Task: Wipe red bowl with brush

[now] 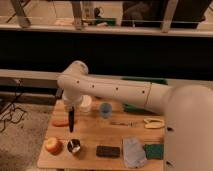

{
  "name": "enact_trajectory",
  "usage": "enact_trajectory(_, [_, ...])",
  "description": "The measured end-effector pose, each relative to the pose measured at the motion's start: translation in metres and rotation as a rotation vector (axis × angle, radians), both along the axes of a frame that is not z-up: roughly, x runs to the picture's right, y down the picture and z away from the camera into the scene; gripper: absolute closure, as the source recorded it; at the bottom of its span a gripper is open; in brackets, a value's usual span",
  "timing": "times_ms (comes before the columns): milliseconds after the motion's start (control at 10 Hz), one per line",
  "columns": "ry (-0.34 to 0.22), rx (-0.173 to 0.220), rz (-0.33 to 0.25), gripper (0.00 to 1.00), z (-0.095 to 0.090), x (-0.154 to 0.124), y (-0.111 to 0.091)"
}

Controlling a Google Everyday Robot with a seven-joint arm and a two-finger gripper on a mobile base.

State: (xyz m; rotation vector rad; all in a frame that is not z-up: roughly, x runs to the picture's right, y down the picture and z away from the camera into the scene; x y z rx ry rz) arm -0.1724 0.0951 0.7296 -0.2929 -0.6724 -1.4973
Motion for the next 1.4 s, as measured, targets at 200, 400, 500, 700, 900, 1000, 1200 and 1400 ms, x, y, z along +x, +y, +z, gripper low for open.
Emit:
enact_trajectory(200, [0.000, 0.000, 0.000, 0.81, 0.000, 0.000, 0.000])
enact_trajectory(400, [0.000, 0.000, 0.000, 0.81, 0.000, 0.000, 0.000])
enact_trajectory(500, [0.000, 0.000, 0.000, 0.81, 0.000, 0.000, 0.000])
enact_trajectory(700, [-0.004, 0.003, 0.003, 0.81, 0.000, -0.001, 0.000])
enact_trajectory(900, [-0.001, 0.025, 0.034, 0.81, -0.005, 0.011, -0.015])
enact_trajectory(1000, [0.002, 0.030, 0.049, 0.81, -0.006, 0.017, -0.019])
enact_trajectory(1200, [0.015, 0.041, 0.076, 0.81, -0.007, 0.032, -0.027])
enact_trajectory(1400, [0.014, 0.035, 0.093, 0.81, -0.005, 0.036, -0.028])
